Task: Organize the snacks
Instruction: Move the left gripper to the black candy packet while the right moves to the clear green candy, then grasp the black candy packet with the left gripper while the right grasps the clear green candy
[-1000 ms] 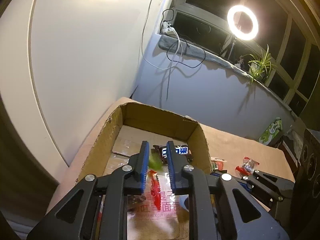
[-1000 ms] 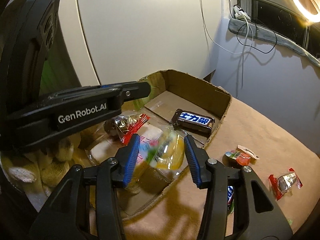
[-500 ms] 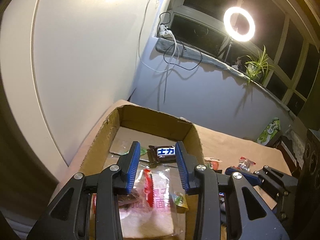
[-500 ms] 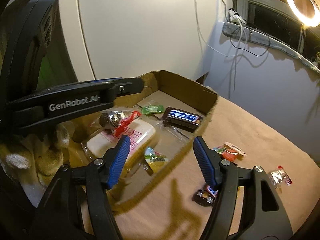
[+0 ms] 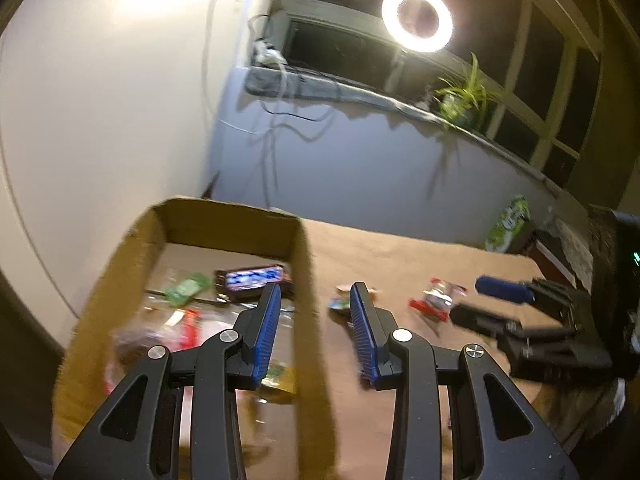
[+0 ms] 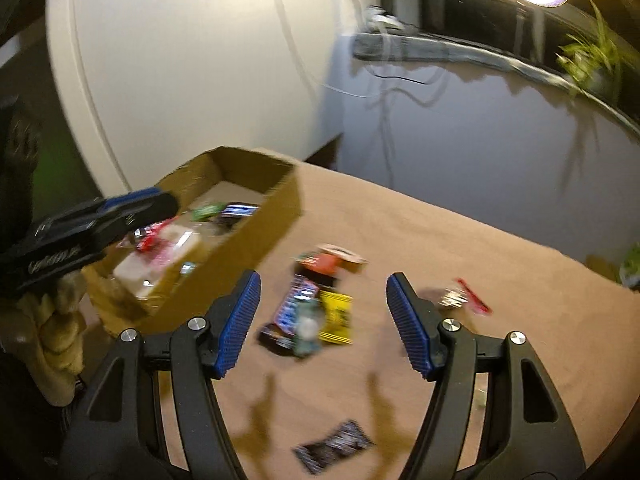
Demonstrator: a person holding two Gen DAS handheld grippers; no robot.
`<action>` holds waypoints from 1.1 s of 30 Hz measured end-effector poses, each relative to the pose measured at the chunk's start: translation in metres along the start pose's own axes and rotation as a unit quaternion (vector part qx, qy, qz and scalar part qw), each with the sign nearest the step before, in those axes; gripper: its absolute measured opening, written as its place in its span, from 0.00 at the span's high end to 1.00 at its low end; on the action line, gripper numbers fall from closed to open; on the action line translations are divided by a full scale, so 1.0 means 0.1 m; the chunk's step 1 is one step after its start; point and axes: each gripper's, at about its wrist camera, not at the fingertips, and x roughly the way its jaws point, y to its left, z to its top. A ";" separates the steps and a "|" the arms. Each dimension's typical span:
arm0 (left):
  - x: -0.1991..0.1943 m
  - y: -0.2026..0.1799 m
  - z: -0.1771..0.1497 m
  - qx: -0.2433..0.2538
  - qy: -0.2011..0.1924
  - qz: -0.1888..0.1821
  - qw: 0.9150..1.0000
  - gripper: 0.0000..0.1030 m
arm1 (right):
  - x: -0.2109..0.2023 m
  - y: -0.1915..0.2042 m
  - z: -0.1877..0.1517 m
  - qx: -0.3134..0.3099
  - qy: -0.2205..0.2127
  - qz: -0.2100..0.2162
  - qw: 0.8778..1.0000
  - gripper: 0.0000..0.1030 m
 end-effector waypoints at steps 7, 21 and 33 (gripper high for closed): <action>0.20 -0.52 -0.25 0.054 0.048 -0.044 0.996 0.66 | -0.11 -0.59 -0.21 0.045 0.015 -0.043 0.998 0.34; 0.48 -1.26 -0.74 0.127 0.133 -0.106 0.977 0.66 | -0.05 -1.12 -0.75 0.052 0.074 -0.095 0.991 0.34; 0.57 -1.43 -0.90 0.164 0.152 -0.092 0.970 0.66 | 0.00 -1.11 -0.84 0.039 0.092 -0.082 0.992 0.44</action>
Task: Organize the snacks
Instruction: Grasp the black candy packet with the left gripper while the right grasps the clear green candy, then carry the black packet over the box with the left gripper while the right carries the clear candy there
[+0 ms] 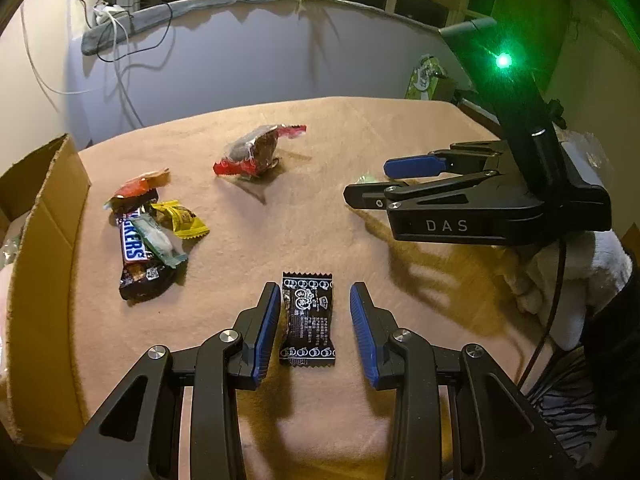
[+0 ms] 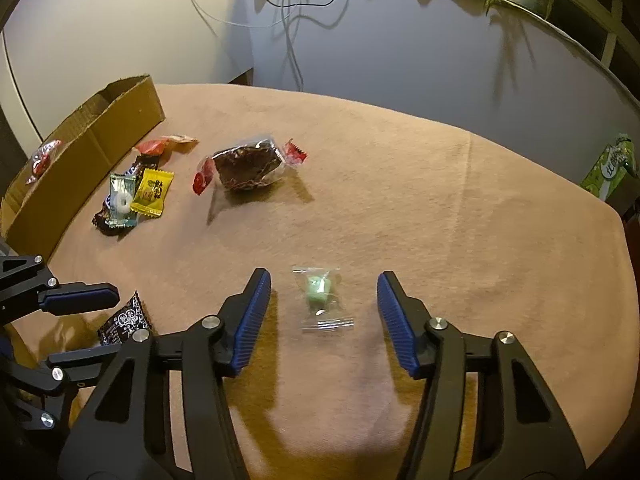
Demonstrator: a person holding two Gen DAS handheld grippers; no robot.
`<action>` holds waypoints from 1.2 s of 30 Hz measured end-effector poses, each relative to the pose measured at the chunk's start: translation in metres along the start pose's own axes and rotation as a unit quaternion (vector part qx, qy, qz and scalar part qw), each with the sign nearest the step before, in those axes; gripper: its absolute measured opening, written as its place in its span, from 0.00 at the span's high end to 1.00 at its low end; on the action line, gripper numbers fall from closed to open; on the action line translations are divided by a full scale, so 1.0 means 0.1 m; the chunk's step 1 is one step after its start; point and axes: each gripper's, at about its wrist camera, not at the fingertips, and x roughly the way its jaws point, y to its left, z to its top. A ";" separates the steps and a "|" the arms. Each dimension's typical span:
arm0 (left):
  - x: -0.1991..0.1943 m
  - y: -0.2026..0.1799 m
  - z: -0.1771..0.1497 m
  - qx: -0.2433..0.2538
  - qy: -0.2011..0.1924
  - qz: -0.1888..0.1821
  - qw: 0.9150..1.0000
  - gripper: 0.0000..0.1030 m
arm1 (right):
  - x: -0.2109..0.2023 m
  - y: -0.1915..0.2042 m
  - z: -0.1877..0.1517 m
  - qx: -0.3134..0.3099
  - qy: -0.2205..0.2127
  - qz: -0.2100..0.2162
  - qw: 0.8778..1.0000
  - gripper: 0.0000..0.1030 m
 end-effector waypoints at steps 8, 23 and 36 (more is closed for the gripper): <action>0.07 -0.04 -0.03 0.010 0.008 0.004 1.000 0.69 | 0.06 0.06 0.00 -0.009 0.009 -0.002 1.000 0.55; 0.05 -0.06 -0.05 0.019 0.000 0.016 1.000 0.77 | 0.07 0.09 0.01 -0.010 0.008 -0.007 1.000 0.78; -0.13 0.15 0.05 -0.013 -0.030 0.019 0.999 0.77 | -0.12 0.15 0.13 0.003 -0.026 0.004 1.000 0.79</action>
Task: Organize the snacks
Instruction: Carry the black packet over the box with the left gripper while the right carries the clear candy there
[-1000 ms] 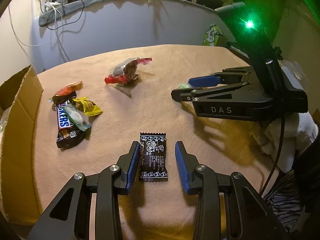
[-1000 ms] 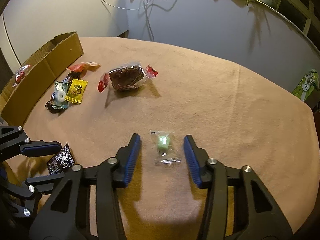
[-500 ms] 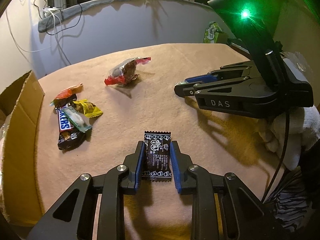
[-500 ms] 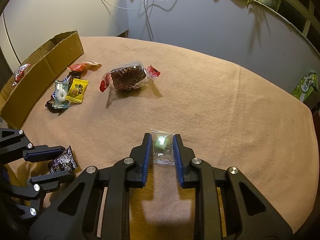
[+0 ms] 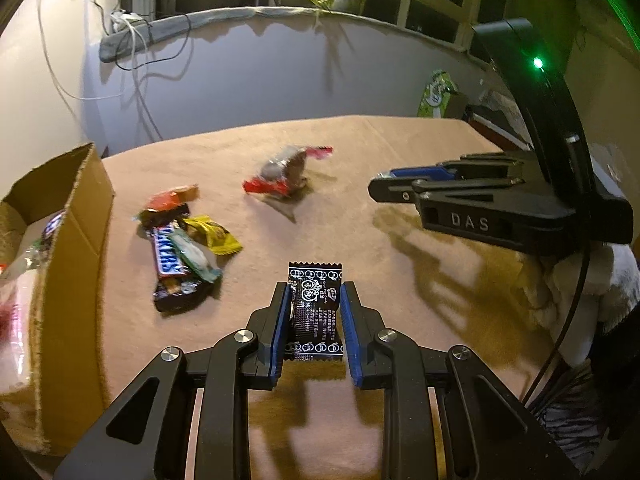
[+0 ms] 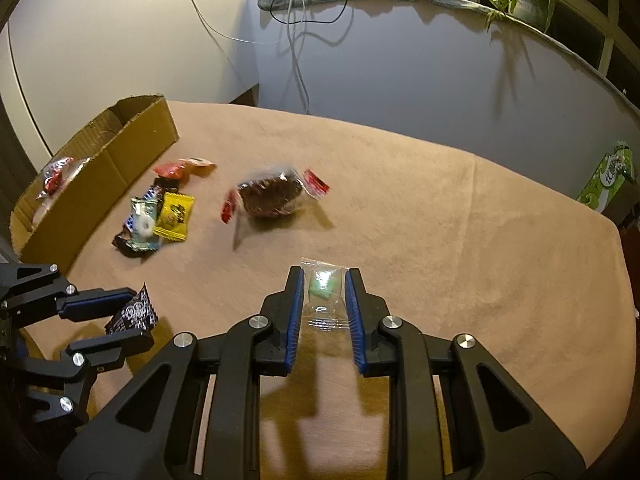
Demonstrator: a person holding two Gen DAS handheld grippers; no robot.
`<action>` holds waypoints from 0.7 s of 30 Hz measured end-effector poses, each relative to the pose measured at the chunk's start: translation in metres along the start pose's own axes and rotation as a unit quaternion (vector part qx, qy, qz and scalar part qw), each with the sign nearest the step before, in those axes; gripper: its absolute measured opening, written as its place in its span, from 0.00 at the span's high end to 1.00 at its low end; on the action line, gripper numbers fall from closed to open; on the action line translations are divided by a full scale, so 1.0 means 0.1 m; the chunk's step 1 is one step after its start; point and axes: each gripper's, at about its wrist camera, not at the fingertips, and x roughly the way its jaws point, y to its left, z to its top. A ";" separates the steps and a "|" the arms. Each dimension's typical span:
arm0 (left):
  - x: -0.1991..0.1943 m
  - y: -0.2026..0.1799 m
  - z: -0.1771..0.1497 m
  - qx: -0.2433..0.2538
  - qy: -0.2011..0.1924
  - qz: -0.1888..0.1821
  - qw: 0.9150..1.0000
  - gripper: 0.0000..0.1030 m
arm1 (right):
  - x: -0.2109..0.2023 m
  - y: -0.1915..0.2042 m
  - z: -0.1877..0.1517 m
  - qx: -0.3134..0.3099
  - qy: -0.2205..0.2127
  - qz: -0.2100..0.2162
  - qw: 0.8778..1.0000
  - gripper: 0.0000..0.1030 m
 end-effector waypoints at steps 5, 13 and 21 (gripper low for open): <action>-0.09 0.10 0.06 -0.012 -0.017 0.005 1.000 0.77 | -0.03 0.12 0.07 -0.003 -0.009 0.007 1.000 0.79; -0.29 0.32 0.13 -0.041 -0.048 0.015 0.998 0.77 | -0.08 0.40 0.25 -0.011 -0.028 0.030 0.999 0.79; -0.51 0.70 0.23 -0.075 -0.079 0.040 0.993 0.77 | -0.08 0.73 0.43 -0.023 -0.041 0.052 0.998 0.79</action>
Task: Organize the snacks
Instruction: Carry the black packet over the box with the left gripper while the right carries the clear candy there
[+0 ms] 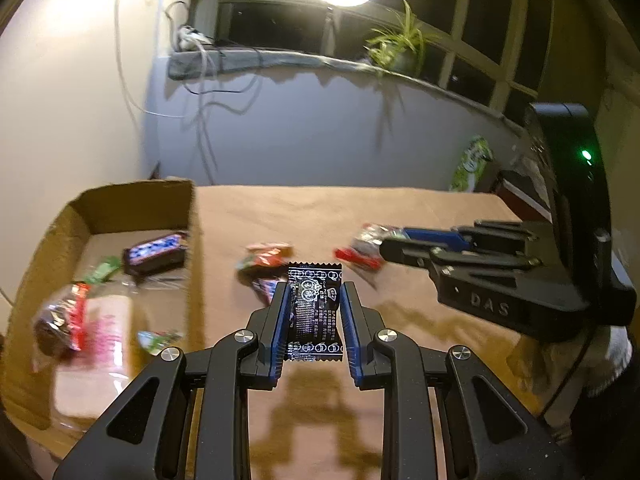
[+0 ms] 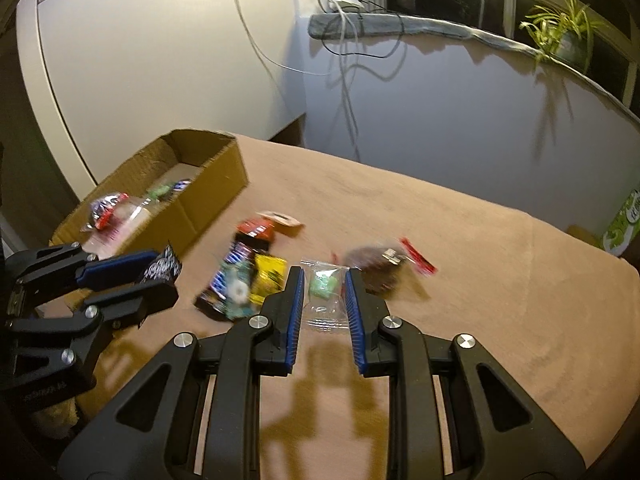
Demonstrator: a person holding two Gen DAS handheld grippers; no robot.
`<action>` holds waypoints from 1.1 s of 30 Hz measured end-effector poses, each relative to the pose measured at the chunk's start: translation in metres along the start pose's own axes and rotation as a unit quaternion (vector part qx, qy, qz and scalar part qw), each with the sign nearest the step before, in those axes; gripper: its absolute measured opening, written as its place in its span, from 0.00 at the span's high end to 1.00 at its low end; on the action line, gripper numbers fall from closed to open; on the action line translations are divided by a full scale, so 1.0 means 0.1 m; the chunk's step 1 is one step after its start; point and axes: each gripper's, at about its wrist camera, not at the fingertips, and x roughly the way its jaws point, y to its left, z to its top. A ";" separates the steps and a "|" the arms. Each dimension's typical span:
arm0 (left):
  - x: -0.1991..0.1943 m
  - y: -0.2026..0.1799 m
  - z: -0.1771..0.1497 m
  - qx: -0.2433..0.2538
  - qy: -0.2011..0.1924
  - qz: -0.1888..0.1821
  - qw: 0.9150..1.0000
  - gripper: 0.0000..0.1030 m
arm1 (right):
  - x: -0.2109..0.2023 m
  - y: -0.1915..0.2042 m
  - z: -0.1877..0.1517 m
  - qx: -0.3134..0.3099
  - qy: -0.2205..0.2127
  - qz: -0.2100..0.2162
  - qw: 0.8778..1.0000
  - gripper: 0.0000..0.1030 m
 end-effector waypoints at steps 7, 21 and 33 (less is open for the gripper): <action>-0.07 0.33 0.12 -0.027 -0.016 0.027 0.999 0.77 | 0.06 0.29 0.17 -0.012 -0.008 0.024 1.000 0.79; -0.16 0.96 0.25 -0.075 -0.035 0.081 0.993 0.77 | 0.26 0.94 0.39 -0.042 -0.012 0.077 0.996 0.79; -0.16 1.25 0.29 -0.101 -0.029 0.086 0.991 0.77 | 0.46 1.41 0.45 -0.072 -0.001 0.106 0.992 0.79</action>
